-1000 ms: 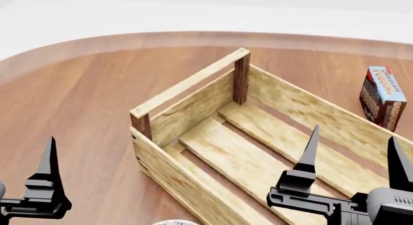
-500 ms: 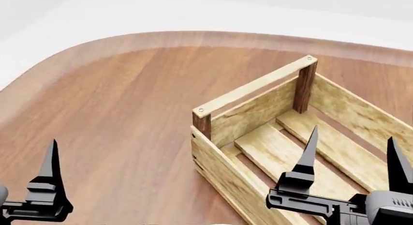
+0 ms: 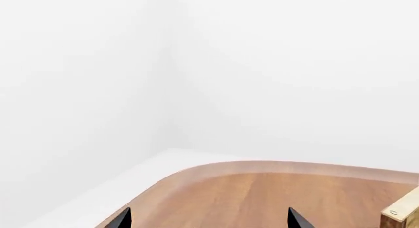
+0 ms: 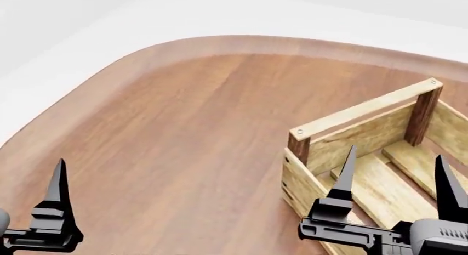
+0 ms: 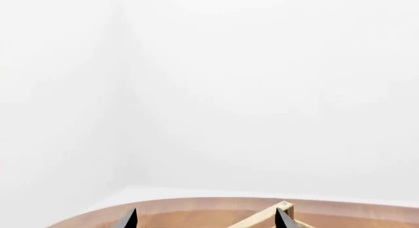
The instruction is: Pick up the salad dressing and put it in the tray.
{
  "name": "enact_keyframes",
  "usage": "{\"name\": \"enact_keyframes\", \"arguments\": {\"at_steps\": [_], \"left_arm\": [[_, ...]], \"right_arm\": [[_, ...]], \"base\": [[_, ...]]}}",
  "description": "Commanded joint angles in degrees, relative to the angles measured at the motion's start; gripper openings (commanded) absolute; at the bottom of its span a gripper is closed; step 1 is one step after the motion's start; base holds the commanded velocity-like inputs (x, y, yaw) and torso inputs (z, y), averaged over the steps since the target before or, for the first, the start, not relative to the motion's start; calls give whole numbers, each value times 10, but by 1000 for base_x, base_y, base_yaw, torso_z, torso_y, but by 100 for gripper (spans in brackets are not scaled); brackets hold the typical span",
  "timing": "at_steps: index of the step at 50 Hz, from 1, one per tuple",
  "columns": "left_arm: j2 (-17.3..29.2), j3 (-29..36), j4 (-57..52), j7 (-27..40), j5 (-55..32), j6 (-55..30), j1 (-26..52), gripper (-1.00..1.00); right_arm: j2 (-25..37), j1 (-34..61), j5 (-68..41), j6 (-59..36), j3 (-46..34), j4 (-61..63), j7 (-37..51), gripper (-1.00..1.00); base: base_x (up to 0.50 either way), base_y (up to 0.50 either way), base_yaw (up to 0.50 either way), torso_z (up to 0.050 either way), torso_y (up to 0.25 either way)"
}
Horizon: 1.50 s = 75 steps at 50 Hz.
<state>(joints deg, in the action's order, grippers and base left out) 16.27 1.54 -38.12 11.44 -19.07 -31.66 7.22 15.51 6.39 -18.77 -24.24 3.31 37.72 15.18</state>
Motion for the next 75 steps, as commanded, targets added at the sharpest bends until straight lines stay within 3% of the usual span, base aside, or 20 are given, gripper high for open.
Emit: {"name": "enact_keyframes", "arguments": {"at_steps": [1,41,45,47,55,62,70,75], "left_arm": [[3,2,-1,3,-2,1,0,100],[10,8,6,11,-5,12,-2,100],[10,8,7,12,-6,12,-2,100],[11,8,9,12,-7,11,-2,100],[11,7,5,15,-11,10,-4,100],[12,10,7,16,-12,10,-4,100],[14,11,6,19,-13,10,-5,100],[14,13,8,19,-13,12,-6,100]], "right_arm": [[4,-2,0,5,-3,1,1,100],[19,-8,-16,6,-27,-18,-16,100],[41,-12,-31,-16,-38,-6,-37,100],[42,-24,-38,18,-26,-5,-52,100],[85,-21,-5,-41,-31,-15,-37,100],[131,-53,-35,-42,-52,-17,-110,100],[177,-56,-61,-120,-64,-10,-130,100],[203,-62,-39,-116,-89,-18,-148,100]], "base": [[0,0,500,0,0],[0,0,450,0,0],[0,0,0,0,0],[0,0,0,0,0],[0,0,0,0,0],[0,0,0,0,0],[0,0,0,0,0],[0,0,0,0,0]]}}
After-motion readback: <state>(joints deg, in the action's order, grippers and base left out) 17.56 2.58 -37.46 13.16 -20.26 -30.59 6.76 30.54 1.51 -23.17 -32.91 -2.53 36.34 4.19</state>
